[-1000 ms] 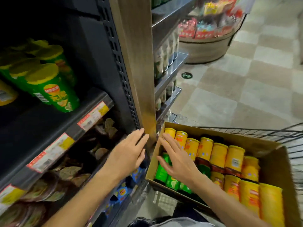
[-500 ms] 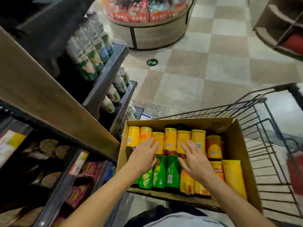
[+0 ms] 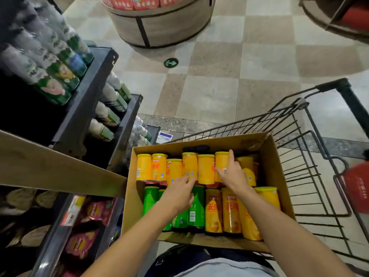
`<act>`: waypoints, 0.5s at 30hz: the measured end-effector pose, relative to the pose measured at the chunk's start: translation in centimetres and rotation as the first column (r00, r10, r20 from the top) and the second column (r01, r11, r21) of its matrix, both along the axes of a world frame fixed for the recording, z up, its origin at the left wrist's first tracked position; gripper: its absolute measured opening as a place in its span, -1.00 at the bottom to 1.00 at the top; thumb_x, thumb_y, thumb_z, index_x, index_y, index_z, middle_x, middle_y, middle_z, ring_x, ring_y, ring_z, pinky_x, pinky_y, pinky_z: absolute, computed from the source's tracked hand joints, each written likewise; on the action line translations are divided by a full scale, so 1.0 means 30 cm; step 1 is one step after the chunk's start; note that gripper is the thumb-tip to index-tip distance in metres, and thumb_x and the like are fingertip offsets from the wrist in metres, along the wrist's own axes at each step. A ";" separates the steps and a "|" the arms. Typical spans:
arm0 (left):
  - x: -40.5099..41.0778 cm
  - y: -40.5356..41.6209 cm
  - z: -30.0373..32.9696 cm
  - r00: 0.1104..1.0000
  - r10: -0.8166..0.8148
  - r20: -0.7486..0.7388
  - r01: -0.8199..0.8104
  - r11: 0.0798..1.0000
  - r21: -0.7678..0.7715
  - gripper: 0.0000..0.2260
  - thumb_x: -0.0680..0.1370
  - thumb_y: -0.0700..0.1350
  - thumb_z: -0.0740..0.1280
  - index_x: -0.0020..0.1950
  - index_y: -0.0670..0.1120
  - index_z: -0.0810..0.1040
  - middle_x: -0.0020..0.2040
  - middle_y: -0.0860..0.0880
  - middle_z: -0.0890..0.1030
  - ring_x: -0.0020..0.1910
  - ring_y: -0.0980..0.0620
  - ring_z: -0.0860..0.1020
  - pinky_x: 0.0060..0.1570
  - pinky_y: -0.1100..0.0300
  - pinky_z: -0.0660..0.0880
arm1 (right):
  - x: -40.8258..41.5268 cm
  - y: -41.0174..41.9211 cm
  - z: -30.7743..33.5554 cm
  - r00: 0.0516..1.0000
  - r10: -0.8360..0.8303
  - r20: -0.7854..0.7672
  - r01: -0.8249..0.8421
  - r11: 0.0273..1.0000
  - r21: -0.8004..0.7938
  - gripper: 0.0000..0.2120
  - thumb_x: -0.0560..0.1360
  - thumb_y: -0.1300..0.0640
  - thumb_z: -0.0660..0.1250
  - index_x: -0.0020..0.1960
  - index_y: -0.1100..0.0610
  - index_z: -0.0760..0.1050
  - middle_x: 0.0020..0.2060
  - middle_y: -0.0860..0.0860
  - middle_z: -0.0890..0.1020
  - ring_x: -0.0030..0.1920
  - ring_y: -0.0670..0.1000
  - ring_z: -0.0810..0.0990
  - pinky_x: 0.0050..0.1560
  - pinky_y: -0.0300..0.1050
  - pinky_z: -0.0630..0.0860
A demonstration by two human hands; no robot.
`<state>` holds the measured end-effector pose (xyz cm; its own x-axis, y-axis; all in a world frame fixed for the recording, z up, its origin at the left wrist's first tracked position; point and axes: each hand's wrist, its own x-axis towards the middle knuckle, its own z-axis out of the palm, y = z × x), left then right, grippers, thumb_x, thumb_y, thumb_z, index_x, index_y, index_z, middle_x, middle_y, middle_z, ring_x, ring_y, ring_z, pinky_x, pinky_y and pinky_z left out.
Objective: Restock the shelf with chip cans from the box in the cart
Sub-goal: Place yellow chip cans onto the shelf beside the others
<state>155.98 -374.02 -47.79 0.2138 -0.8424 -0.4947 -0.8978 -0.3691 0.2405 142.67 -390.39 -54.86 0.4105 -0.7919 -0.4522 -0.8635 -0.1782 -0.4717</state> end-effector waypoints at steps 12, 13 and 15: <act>-0.012 -0.173 -0.147 0.990 0.102 -0.102 -0.095 0.993 0.071 -0.36 0.63 -0.05 0.25 0.60 -0.06 -0.04 0.45 -0.17 0.34 0.29 -0.16 0.47 0.23 -0.03 0.48 | -0.228 0.026 0.111 0.974 -0.102 0.202 0.108 0.994 -0.021 -0.13 0.49 -0.24 0.36 0.59 -0.15 -0.11 0.38 0.10 0.45 0.32 0.14 0.49 0.25 0.16 0.52; -0.011 -0.184 -0.156 0.982 0.147 -0.120 -0.143 0.989 0.038 -0.34 0.63 -0.06 0.25 0.61 -0.04 -0.07 0.43 -0.18 0.35 0.24 -0.16 0.50 0.18 -0.02 0.51 | -0.246 0.032 0.131 0.970 -0.105 0.221 0.113 0.993 -0.024 -0.13 0.49 -0.25 0.36 0.59 -0.14 -0.10 0.38 0.08 0.45 0.31 0.13 0.50 0.25 0.15 0.53; -0.016 -0.212 -0.173 0.962 0.227 -0.149 -0.234 0.972 -0.031 -0.32 0.63 -0.08 0.26 0.60 -0.03 -0.10 0.38 -0.19 0.38 0.19 -0.14 0.51 0.13 -0.01 0.51 | -0.282 0.039 0.169 0.960 -0.126 0.250 0.137 0.990 -0.027 -0.12 0.48 -0.24 0.37 0.59 -0.13 -0.10 0.38 0.07 0.44 0.30 0.12 0.51 0.23 0.13 0.54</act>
